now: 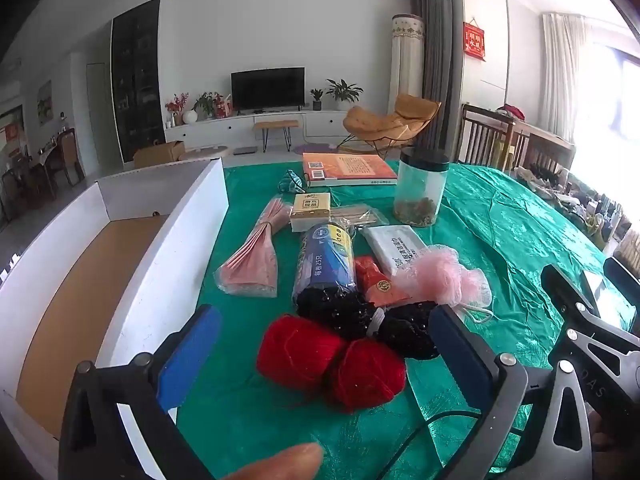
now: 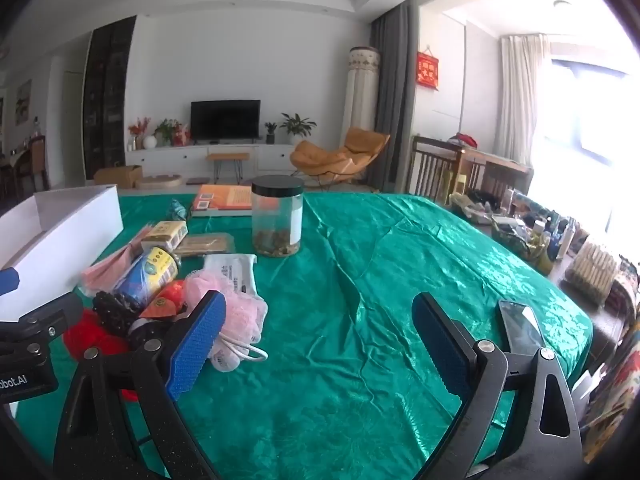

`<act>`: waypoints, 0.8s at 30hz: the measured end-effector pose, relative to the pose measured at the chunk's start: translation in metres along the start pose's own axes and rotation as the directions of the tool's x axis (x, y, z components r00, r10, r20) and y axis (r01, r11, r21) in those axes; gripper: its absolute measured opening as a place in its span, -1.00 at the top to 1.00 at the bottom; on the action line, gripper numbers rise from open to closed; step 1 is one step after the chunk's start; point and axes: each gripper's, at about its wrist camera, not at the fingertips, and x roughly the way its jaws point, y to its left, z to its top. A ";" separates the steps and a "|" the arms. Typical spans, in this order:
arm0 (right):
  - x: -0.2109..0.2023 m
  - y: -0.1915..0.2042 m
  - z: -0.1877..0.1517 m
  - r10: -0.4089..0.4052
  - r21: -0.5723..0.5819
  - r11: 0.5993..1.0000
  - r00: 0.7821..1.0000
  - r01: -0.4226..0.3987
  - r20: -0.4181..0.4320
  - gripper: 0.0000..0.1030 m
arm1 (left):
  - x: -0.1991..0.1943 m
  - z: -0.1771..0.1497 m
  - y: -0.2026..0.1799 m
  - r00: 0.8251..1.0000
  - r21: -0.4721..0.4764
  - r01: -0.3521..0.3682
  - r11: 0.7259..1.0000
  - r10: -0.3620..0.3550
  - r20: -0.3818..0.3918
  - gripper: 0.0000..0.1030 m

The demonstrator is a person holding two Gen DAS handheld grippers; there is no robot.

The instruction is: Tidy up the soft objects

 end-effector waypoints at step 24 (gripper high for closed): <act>-0.004 0.002 0.000 -0.005 -0.016 1.000 1.000 0.005 0.020 -0.86 | -0.003 -0.004 -0.005 1.000 0.021 -0.025 0.999 0.025 0.013 -1.00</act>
